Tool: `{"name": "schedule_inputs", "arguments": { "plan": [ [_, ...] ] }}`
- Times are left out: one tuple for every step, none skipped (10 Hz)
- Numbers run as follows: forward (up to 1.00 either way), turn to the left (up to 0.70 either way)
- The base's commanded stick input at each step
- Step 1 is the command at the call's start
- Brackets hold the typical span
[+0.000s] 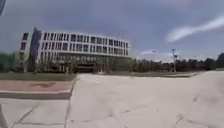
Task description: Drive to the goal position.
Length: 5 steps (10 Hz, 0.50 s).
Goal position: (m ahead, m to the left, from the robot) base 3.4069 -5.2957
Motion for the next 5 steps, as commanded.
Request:
{"name": "schedule_inputs", "arguments": {
  "plan": [
    [1.00,0.01],
    [1.00,0.03],
    [1.00,0.16],
    [1.00,0.31],
    [1.00,0.29]
  ]
}}
